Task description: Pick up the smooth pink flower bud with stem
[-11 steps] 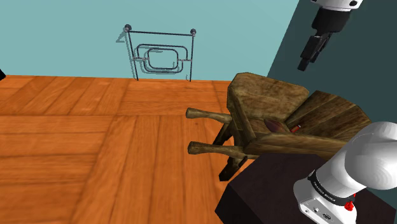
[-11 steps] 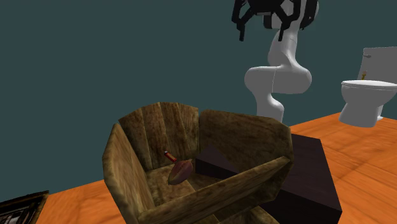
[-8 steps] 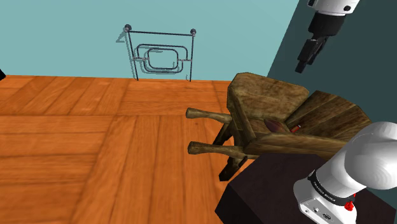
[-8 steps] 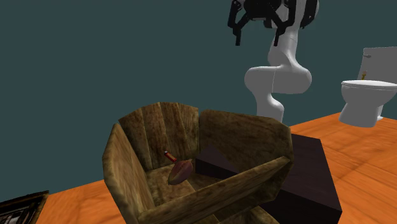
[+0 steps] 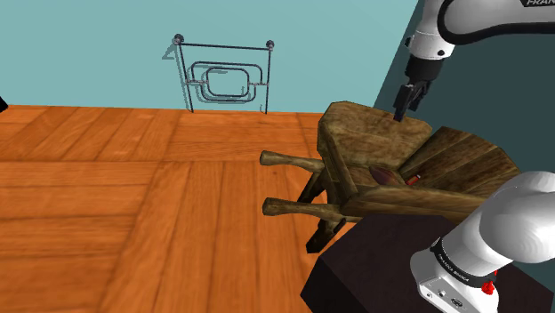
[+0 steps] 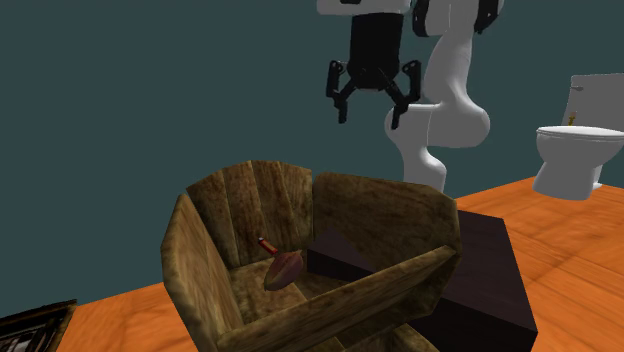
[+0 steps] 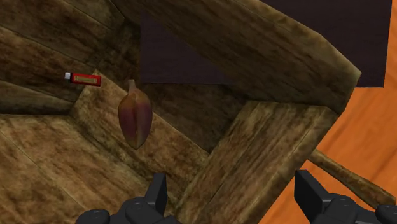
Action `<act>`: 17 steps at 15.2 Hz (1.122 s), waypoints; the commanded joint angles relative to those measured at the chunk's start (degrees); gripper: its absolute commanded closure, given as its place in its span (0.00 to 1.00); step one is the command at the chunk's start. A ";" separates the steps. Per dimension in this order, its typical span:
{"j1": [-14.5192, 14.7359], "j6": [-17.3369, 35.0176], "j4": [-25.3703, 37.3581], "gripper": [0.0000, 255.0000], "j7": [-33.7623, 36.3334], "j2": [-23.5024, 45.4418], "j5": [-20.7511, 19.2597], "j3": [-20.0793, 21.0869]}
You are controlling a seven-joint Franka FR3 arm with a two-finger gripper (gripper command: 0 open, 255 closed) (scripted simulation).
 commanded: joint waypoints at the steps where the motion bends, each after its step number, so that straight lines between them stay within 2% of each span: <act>1: -0.80 3.35 -1.72 0.00 -0.42 2.34 -1.02 -1.22; 9: -3.48 15.93 -4.63 0.00 -1.18 15.12 -3.99 -5.44; 17: -5.93 27.79 -3.23 0.00 -2.25 31.37 -5.34 -9.38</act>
